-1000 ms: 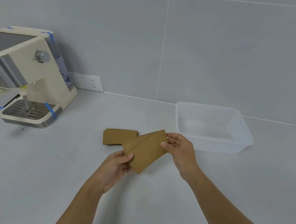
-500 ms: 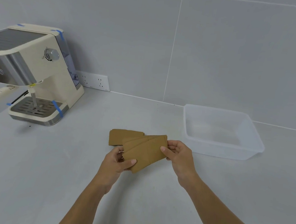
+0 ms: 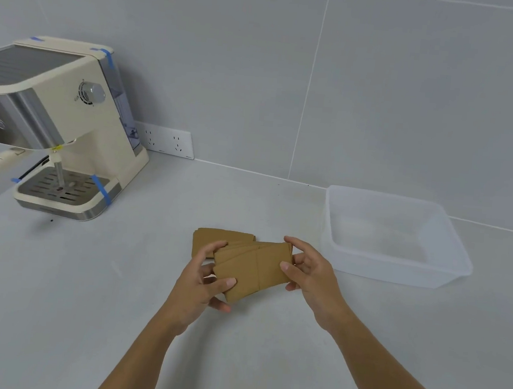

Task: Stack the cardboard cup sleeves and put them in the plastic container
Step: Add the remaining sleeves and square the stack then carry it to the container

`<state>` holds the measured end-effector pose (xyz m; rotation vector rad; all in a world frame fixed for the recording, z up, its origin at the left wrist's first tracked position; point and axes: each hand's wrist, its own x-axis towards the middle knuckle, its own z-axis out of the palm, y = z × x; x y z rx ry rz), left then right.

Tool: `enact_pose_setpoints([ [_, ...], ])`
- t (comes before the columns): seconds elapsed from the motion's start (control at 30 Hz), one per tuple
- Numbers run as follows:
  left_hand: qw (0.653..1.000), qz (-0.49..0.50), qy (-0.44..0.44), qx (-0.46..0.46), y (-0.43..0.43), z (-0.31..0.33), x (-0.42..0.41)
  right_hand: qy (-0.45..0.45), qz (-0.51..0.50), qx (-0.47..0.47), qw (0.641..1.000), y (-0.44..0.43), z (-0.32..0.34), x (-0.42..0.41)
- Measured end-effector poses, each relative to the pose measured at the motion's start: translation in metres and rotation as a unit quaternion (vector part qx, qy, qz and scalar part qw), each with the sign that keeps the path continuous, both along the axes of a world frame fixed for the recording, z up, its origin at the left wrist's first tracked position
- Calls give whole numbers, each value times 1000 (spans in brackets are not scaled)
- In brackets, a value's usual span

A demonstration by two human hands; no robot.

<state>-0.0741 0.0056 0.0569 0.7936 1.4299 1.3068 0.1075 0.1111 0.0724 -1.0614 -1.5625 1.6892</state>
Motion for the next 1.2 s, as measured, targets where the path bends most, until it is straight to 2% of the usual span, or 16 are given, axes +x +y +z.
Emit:
enact_pose_setpoints([
  [0.5,999,29,33,-16,17,-15,-25,19,0,-30,999,17,-14,-24],
  [0.77,991,70,116,-5,30,-7,-39,-3,-17,-31,999,28,-18,-44],
  [0.97,982,92,166,-19,43,-4,-55,-11,-27,-80,996,32,-20,-59],
  [1.2,973,75,201,-90,61,1,-76,-33,-50,-163,985,36,-18,-76],
])
